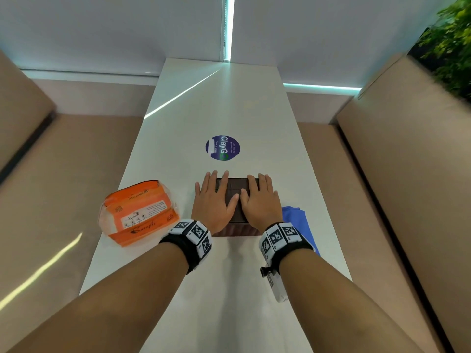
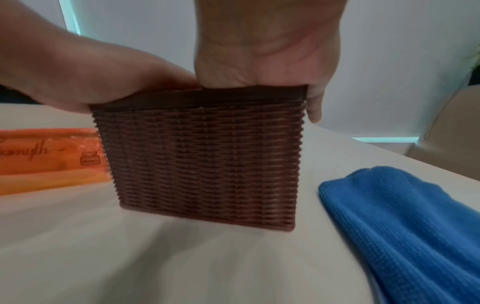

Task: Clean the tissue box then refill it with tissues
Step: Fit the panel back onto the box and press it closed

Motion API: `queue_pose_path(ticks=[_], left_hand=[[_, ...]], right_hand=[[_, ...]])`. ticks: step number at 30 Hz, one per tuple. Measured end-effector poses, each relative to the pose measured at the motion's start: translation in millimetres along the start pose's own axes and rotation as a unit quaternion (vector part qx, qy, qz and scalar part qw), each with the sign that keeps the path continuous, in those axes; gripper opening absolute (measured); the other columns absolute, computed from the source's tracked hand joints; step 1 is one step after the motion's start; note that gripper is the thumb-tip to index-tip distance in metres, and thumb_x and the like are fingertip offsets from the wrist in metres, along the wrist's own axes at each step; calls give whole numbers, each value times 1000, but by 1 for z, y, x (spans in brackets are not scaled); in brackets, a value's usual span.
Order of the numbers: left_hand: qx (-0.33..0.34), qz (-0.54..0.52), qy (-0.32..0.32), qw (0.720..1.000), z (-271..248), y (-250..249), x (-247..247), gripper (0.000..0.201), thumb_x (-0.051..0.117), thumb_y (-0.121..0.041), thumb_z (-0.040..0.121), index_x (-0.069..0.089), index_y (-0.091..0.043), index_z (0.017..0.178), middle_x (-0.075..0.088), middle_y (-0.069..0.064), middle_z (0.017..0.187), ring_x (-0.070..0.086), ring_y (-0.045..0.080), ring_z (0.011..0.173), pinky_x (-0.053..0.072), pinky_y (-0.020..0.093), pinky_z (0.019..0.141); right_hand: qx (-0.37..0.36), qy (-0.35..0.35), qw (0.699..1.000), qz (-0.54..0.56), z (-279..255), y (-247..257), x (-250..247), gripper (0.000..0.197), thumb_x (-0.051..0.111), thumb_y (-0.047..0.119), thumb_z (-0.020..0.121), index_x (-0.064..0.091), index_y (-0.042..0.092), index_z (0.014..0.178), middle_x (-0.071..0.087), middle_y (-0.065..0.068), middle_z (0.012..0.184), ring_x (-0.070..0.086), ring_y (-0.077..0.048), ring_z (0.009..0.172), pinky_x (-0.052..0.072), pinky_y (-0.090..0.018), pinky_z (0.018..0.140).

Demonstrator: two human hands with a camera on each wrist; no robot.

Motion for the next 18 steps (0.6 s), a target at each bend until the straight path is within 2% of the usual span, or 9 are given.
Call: queue_pose_path(ticks=[2,4,9,12,13,15,17,18], left_hand=[[-14,-2,-4,1000,1,1,1,71,17,-52,92,7,-13,150,0,14,159,-4,30,147,0,46,118],[-20,0,7,1000,2,2,3,66,25,-43,98,6,-7,149,-3,15,159,-7,30,147,1,44,119],[-25,-17,17,999,3,3,3,68,29,-42,98,3,-5,149,-5,16,158,-10,28,147,2,39,121],[-59,-133,-4,989,-2,1,-8,71,36,-38,98,-2,-6,149,-9,13,159,-5,26,147,4,35,120],[-103,-207,-15,973,-4,3,-13,72,39,-36,97,-3,-7,149,-7,13,159,1,26,147,8,34,118],[-241,-338,-9,910,3,20,-9,72,38,-38,98,-3,-8,149,8,16,158,17,31,145,17,36,116],[-360,-436,38,824,14,39,5,71,30,-49,97,15,-3,148,26,19,153,30,35,139,23,38,116],[-383,-475,57,790,19,43,8,72,26,-54,96,24,-2,145,31,19,151,34,34,137,24,40,116]], right_hand=[[3,5,1000,-6,-1,-1,1,55,26,39,99,16,22,151,9,-7,161,1,-22,149,14,-49,119],[1,8,1000,-16,-1,-1,2,57,25,41,99,12,23,152,3,-7,161,-2,-22,150,11,-49,119],[5,14,999,31,-1,1,-2,55,30,39,99,20,20,150,14,-7,159,4,-22,149,28,-47,115],[12,34,996,85,-4,2,-10,55,32,40,99,20,21,150,12,-6,159,6,-21,149,30,-44,113],[37,46,990,131,-4,0,-14,58,32,41,99,16,22,151,10,-7,160,11,-23,148,29,-44,113],[125,60,958,250,0,-7,-22,64,31,46,99,8,20,152,11,-14,159,25,-31,143,26,-42,113],[214,86,920,315,12,-21,-23,67,23,51,99,12,10,151,21,-19,156,30,-34,141,23,-41,115],[245,110,906,328,18,-26,-22,69,19,52,99,19,5,149,25,-19,155,30,-34,141,22,-40,117]])
Point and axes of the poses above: each hand's wrist, its own z-axis towards the middle knuckle, its own x-axis out of the palm, y = z × x, the point moved 5 cm from there along z, towards the middle knuckle
